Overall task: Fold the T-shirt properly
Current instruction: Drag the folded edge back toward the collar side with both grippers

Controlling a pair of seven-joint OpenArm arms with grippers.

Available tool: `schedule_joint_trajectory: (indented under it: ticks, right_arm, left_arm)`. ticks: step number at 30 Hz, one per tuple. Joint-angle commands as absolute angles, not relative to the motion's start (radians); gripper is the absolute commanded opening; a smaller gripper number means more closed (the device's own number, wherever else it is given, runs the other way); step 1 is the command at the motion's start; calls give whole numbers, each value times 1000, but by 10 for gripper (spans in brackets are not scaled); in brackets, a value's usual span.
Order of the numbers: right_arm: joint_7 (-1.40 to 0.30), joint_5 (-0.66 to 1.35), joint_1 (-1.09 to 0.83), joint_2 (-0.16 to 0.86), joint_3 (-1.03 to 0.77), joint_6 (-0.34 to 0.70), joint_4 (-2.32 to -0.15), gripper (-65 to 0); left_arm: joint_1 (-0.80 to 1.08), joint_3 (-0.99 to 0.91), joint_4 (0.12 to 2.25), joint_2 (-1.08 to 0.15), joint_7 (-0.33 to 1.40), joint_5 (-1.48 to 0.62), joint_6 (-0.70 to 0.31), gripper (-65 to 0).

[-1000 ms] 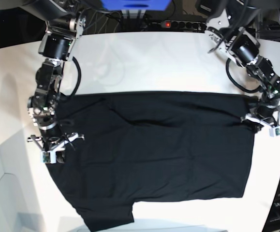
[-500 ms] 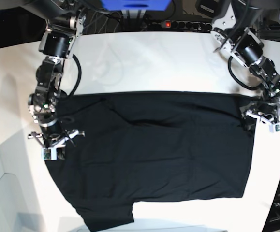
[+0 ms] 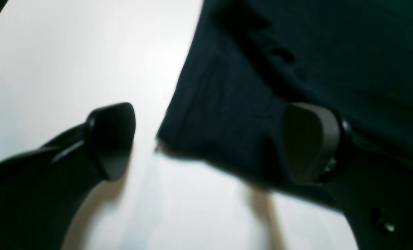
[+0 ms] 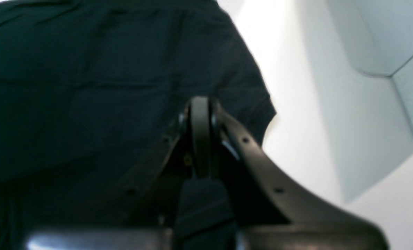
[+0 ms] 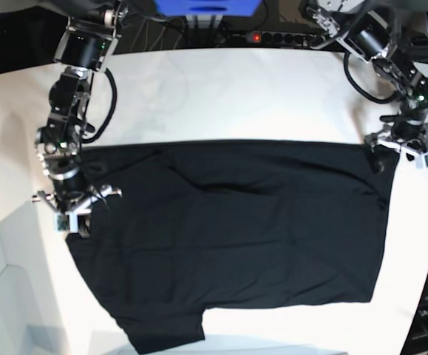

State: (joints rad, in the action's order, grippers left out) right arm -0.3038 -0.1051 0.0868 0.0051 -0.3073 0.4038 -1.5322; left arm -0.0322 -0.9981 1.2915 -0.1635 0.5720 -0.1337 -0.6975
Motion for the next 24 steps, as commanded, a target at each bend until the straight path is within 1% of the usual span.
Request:
schedule_joint_trajectory:
  ticks: [1,10,15,19,20,24]
  right_arm:
    - [-278,-97,93,12,-308,404,-1558,-650]
    - [-278,-97,39,15,-308,406,-1580,-650]
    - [-278,-97,16,36,-311,406,-1610,-650]
    - [-280,-97,8,35,-366,406,-1618,-650]
    - [-280,-97,8,35,-380,407,-1618,-642]
    - [-302,-97,-4,35,-435,407,-1613,-523]
  left_arm:
    - [-42,-998,1293,-185,545,-168,-698,0]
    - [-76,-998,1225,-199,544,-176,-698,0]
    - [-79,-998,1225,-196,544,-180,-698,0]
    - [-79,-995,1224,-191,544,-182,-698,0]
    - [-79,-995,1218,-189,544,-182,-698,0]
    - [-79,-997,1161,-196,544,-185,-698,0]
